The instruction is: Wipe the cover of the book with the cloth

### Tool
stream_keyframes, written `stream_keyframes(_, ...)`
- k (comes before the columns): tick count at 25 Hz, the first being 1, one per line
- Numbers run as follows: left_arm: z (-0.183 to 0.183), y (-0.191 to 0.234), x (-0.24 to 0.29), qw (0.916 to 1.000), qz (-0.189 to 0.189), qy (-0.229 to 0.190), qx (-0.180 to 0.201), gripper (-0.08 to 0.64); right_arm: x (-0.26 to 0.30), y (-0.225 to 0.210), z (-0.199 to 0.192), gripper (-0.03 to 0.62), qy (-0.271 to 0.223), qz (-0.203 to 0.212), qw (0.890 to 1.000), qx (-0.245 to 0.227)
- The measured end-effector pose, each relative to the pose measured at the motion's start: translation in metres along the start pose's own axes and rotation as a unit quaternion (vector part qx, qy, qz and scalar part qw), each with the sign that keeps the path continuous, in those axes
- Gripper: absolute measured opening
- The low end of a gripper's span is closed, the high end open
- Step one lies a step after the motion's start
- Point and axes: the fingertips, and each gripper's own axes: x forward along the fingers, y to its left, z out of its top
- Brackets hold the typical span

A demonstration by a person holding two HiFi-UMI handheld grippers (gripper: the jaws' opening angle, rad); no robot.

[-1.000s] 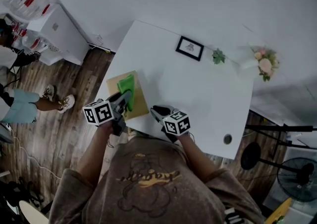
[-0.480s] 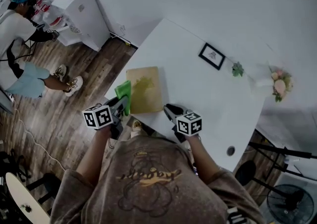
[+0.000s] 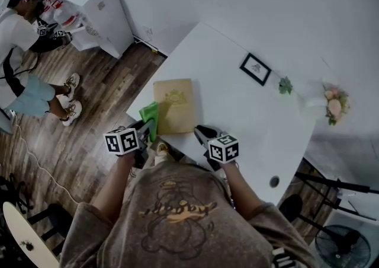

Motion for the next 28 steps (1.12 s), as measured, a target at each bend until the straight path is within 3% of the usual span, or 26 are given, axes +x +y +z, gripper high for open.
stream_keyframes(9,-0.005,-0.006,0.015,0.9995,-0.011,0.028,-0.002,0.069,0.002,0.001,-0.003,0.034,0.002,-0.007,1.000,-0.002)
stream_keyframes(28,-0.014,-0.034,0.058,0.9944,-0.007,0.099,0.037,0.069,0.001,0.000,-0.001,0.032,-0.001,-0.018,1.000,-0.005)
